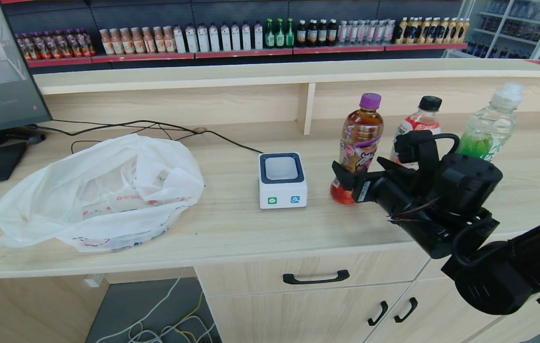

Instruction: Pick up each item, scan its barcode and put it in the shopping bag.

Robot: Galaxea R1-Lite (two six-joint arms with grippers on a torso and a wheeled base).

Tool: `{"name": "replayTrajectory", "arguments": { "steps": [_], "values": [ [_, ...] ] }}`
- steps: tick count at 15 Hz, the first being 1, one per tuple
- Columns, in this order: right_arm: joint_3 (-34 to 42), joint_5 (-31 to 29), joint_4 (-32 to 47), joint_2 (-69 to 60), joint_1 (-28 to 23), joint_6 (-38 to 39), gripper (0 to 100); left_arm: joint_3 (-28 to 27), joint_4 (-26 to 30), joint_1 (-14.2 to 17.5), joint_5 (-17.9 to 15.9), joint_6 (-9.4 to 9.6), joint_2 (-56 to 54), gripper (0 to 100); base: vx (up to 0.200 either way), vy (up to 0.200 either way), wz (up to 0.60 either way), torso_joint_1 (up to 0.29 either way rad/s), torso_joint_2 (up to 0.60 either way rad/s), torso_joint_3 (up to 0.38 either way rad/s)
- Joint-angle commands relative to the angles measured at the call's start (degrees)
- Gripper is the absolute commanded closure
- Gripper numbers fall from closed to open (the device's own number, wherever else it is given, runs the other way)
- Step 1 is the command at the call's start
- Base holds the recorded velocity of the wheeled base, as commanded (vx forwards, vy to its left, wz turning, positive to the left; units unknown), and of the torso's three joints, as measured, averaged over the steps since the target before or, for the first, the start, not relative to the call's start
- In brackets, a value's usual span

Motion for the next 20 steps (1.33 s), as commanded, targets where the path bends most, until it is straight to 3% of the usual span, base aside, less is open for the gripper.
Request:
{"name": "replayTrajectory", "arguments": {
  "steps": [1, 20],
  "values": [
    [-1.2, 0.0, 0.0, 1.0, 0.0, -0.1, 0, 0.0, 0.0, 0.0, 0.0, -0.01, 0.0, 0, 0.000, 0.000, 0.00, 0.000, 0.00, 0.000],
    [-7.8, 0.4, 0.1, 4.5, 0.1, -0.7, 0, 0.0, 0.0, 0.0, 0.0, -0.01, 0.0, 0, 0.000, 0.000, 0.00, 0.000, 0.00, 0.000]
  ]
}}
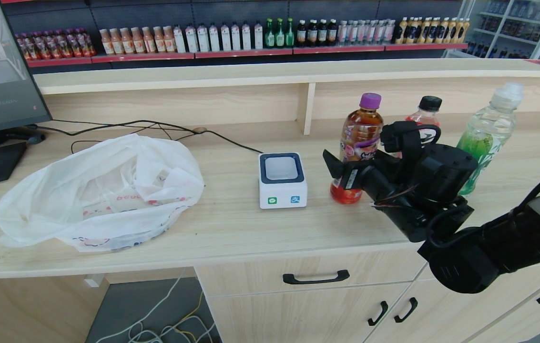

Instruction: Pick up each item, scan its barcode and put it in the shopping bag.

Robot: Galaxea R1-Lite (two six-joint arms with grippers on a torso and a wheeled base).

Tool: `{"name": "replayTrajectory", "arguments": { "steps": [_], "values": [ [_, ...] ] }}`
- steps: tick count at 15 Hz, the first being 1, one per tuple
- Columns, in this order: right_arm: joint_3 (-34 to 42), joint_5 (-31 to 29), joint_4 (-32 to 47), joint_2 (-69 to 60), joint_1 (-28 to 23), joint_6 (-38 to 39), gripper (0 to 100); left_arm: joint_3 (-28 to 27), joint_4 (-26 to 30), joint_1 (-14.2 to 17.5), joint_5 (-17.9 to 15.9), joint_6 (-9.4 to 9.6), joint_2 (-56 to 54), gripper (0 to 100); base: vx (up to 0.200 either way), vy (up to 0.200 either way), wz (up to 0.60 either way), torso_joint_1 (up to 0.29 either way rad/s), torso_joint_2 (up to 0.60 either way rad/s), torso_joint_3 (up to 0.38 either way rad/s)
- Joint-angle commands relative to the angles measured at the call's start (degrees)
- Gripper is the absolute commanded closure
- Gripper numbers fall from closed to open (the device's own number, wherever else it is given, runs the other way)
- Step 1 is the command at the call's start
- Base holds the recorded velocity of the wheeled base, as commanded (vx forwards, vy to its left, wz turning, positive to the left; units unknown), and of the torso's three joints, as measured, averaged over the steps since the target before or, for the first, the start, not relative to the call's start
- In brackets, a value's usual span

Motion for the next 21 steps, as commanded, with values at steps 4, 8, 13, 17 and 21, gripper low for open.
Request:
{"name": "replayTrajectory", "arguments": {
  "steps": [4, 8, 13, 17, 21],
  "values": [
    [-0.3, 0.0, 0.0, 0.2, 0.1, -0.1, 0, 0.0, 0.0, 0.0, 0.0, 0.01, 0.0, 0, 0.000, 0.000, 0.00, 0.000, 0.00, 0.000],
    [-1.1, 0.0, 0.0, 0.4, 0.1, -0.6, 0, 0.0, 0.0, 0.0, 0.0, 0.01, 0.0, 0, 0.000, 0.000, 0.00, 0.000, 0.00, 0.000],
    [-3.6, 0.2, 0.0, 2.0, 0.6, -0.9, 100, 0.0, 0.0, 0.0, 0.0, 0.01, 0.0, 0, 0.000, 0.000, 0.00, 0.000, 0.00, 0.000],
    [-4.0, 0.1, -0.1, 2.1, 0.7, -0.9, 100, 0.0, 0.0, 0.0, 0.0, 0.01, 0.0, 0, 0.000, 0.000, 0.00, 0.000, 0.00, 0.000],
    [-3.9, 0.1, -0.2, 1.7, 0.7, -0.9, 100, 0.0, 0.0, 0.0, 0.0, 0.01, 0.0, 0, 0.000, 0.000, 0.00, 0.000, 0.00, 0.000]
  ]
}}
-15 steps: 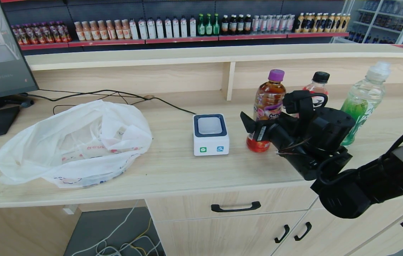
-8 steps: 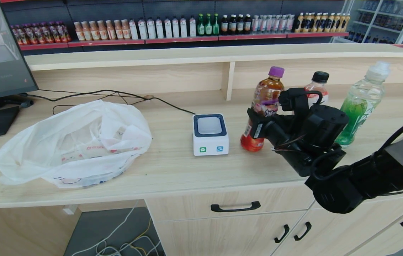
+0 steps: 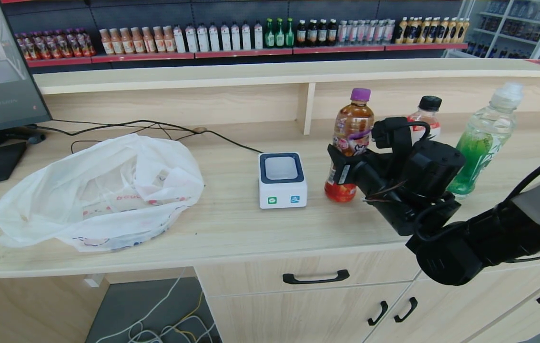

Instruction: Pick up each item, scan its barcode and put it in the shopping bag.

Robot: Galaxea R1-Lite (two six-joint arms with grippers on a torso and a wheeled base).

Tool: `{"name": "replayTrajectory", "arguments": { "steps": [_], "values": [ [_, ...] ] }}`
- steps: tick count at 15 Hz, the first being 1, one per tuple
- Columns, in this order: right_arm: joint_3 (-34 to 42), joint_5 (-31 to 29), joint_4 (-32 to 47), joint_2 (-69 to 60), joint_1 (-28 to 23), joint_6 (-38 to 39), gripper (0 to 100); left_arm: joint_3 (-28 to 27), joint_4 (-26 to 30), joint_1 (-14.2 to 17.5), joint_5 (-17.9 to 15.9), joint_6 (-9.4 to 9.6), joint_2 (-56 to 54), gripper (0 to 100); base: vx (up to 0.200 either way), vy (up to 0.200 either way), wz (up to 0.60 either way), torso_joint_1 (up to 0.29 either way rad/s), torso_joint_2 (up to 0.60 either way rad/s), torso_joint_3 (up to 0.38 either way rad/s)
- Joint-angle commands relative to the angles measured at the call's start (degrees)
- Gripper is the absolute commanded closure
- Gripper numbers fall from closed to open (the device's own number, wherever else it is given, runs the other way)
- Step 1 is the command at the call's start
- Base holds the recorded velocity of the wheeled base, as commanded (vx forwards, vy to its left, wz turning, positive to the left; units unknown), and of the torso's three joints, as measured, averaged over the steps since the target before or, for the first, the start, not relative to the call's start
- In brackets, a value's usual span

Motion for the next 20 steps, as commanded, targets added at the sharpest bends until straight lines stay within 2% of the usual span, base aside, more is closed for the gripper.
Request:
{"name": "replayTrajectory", "arguments": {
  "steps": [1, 8, 17, 20],
  "values": [
    [0.0, 0.0, 0.0, -0.6, 0.1, 0.0, 100, 0.0, 0.0, 0.0, 0.0, -0.01, 0.0, 0, 0.000, 0.000, 0.00, 0.000, 0.00, 0.000],
    [5.1, 0.0, -0.4, -9.4, 0.2, 0.1, 100, 0.0, 0.0, 0.0, 0.0, -0.01, 0.0, 0, 0.000, 0.000, 0.00, 0.000, 0.00, 0.000],
    [25.7, 0.1, -3.9, -26.8, 0.8, 0.9, 100, 0.0, 0.0, 0.0, 0.0, -0.01, 0.0, 0, 0.000, 0.000, 0.00, 0.000, 0.00, 0.000],
    [29.0, 0.3, -3.9, -30.4, 0.8, 1.3, 100, 0.0, 0.0, 0.0, 0.0, -0.01, 0.0, 0, 0.000, 0.000, 0.00, 0.000, 0.00, 0.000]
  ]
}}
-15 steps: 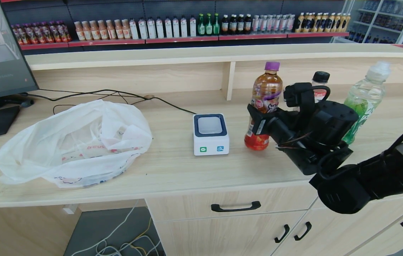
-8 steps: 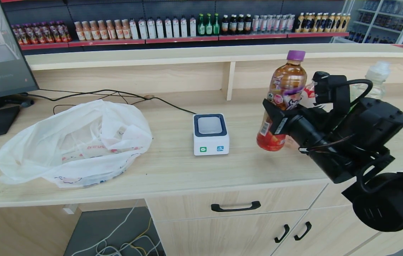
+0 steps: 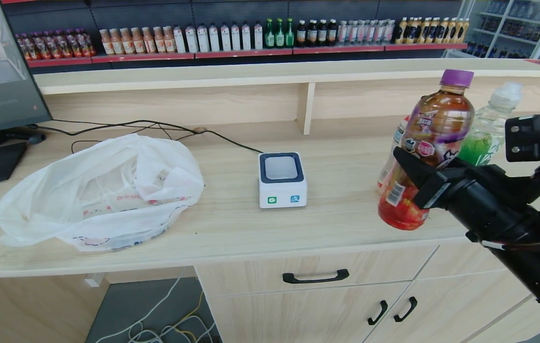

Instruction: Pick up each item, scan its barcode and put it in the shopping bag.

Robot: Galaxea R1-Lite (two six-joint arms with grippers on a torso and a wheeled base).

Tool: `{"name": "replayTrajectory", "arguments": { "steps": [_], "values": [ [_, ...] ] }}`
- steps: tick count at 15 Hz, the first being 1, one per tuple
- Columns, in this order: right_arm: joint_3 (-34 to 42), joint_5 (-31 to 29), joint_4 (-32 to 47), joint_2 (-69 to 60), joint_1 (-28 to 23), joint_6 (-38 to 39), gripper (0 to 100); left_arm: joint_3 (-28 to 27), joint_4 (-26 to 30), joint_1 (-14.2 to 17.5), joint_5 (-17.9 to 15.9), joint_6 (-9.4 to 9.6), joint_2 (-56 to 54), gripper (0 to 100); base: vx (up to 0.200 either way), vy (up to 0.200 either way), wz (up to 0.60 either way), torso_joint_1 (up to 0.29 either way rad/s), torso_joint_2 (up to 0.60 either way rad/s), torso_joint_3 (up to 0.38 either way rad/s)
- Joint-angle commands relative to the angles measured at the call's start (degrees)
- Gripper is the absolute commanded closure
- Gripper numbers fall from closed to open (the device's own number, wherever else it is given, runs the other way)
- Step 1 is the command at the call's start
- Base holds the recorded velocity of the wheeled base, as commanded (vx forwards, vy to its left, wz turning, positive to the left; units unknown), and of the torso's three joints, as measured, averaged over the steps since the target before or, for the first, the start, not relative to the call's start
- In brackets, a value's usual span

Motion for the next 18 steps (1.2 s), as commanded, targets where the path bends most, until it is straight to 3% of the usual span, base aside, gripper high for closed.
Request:
{"name": "replayTrajectory", "arguments": {
  "steps": [1, 6, 11, 18],
  "values": [
    [1.6, 1.0, 0.0, -4.2, 0.0, 0.3, 100, 0.0, 0.0, 0.0, 0.0, -0.01, 0.0, 0, 0.000, 0.000, 0.00, 0.000, 0.00, 0.000],
    [4.1, 9.2, -0.9, -7.3, 2.8, -0.1, 100, 0.0, 0.0, 0.0, 0.0, -0.01, 0.0, 0, 0.000, 0.000, 0.00, 0.000, 0.00, 0.000],
    [6.8, 25.2, -3.9, -9.0, 7.1, 1.4, 100, 0.0, 0.0, 0.0, 0.0, -0.01, 0.0, 0, 0.000, 0.000, 0.00, 0.000, 0.00, 0.000],
    [-1.1, 26.8, -8.0, -4.4, 10.3, 10.6, 100, 0.0, 0.0, 0.0, 0.0, -0.01, 0.0, 0, 0.000, 0.000, 0.00, 0.000, 0.00, 0.000]
  ]
}}
